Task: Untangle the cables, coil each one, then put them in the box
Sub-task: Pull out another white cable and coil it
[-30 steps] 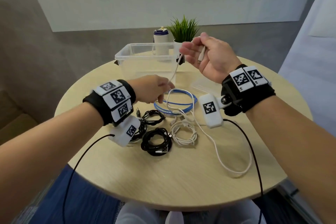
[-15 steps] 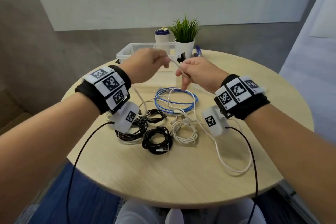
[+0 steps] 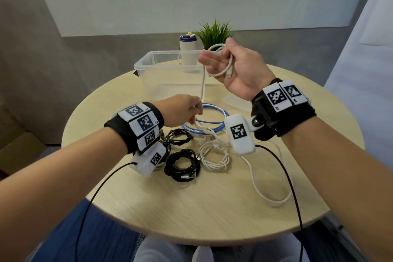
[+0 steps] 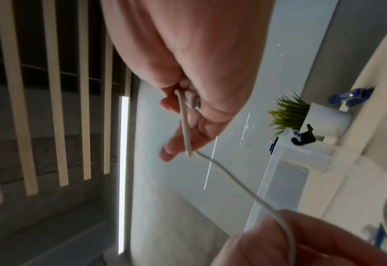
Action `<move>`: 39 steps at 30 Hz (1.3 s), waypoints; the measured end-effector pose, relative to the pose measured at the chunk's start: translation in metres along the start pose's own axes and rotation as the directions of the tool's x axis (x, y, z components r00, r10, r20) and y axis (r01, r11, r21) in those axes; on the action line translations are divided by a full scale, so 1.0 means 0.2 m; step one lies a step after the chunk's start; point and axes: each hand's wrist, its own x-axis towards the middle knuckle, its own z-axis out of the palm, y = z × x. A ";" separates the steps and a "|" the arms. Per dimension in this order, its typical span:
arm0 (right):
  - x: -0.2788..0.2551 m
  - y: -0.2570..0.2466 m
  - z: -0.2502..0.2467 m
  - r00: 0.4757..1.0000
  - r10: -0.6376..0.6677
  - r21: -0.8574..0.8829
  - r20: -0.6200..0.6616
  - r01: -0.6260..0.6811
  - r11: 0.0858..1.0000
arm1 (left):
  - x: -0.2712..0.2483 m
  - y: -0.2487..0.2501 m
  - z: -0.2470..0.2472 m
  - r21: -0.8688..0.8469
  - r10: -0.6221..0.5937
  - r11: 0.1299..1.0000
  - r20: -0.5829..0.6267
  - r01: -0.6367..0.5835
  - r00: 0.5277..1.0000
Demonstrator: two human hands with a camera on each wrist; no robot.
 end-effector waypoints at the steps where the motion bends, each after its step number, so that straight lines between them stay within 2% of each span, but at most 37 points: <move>1: 0.01 0.01 0.00 1.000 -0.011 0.049 -0.010 0.012 0.999 | 0.00 0.01 0.00 -0.006 0.007 1.000 0.032 -0.007 0.999; 5: 0.04 0.04 -0.02 0.989 -0.074 0.020 -0.125 0.078 0.997 | -0.03 0.03 -0.02 0.025 0.032 0.999 0.086 -0.034 0.996; 7: 0.06 0.06 -0.04 0.981 -0.110 -0.074 -0.161 0.099 0.992 | -0.04 0.02 -0.05 0.063 0.040 0.997 0.102 -0.047 0.994; 8: 0.07 0.07 -0.06 0.974 -0.138 -0.177 -0.179 0.106 0.978 | -0.04 0.02 -0.07 0.068 0.044 0.996 0.098 -0.051 0.994; 9: 0.08 0.08 -0.07 0.964 -0.180 -0.346 -0.195 0.104 0.933 | -0.05 0.02 -0.09 0.068 0.050 0.996 0.082 -0.056 0.995; 10: 0.08 0.09 -0.08 0.954 -0.227 -0.548 -0.198 0.084 0.832 | -0.06 0.02 -0.11 0.072 0.058 0.995 0.049 -0.061 0.997; 12: 0.06 0.11 -0.09 0.959 -0.247 -0.821 -0.140 0.027 0.571 | -0.05 0.03 -0.16 0.070 0.078 0.995 -0.059 -0.073 0.995; 14: 0.05 0.13 -0.10 0.983 -0.164 -0.917 -0.077 -0.005 0.398 | -0.04 0.03 -0.20 0.007 0.093 0.996 -0.198 -0.094 0.976; 16: 0.03 0.14 -0.09 0.996 -0.078 -0.934 -0.043 -0.012 0.357 | -0.02 0.04 -0.24 -0.065 0.089 0.991 -0.336 -0.118 0.937; 18: 0.02 0.13 -0.08 0.999 -0.032 -0.906 -0.035 -0.018 0.422 | 0.00 0.04 -0.26 -0.108 0.060 0.987 -0.444 -0.120 0.894; 21: 0.00 0.10 -0.06 1.000 -0.007 -0.787 -0.030 -0.019 0.617 | 0.02 0.04 -0.27 -0.165 -0.007 0.982 -0.524 -0.094 0.852; 25: -0.04 0.07 -0.05 0.985 0.156 -0.714 0.075 -0.056 0.697 | 0.04 0.02 -0.24 -0.229 -0.077 0.971 -0.575 -0.070 0.815; 27: -0.04 0.05 -0.06 0.974 0.201 -0.611 0.102 -0.098 0.785 | 0.06 0.00 -0.22 -0.267 -0.092 0.961 -0.548 -0.070 0.831; 29: -0.03 0.03 -0.07 0.978 0.185 -0.455 0.096 -0.123 0.882 | 0.07 -0.02 -0.18 -0.266 -0.100 0.963 -0.480 -0.035 0.872; 32: -0.02 -0.01 -0.06 0.990 0.123 -0.222 0.062 -0.107 0.969 | 0.07 -0.03 -0.13 -0.158 -0.106 0.986 -0.373 0.049 0.922; 36: 0.00 -0.04 -0.05 0.998 0.028 0.102 0.064 -0.035 0.994 | 0.05 -0.02 -0.07 0.052 -0.111 0.991 -0.222 0.126 0.969; 39: 0.04 -0.04 -0.06 0.998 -0.033 0.185 -0.047 0.041 0.982 | 0.02 0.01 -0.03 0.140 -0.100 0.983 -0.112 0.115 0.989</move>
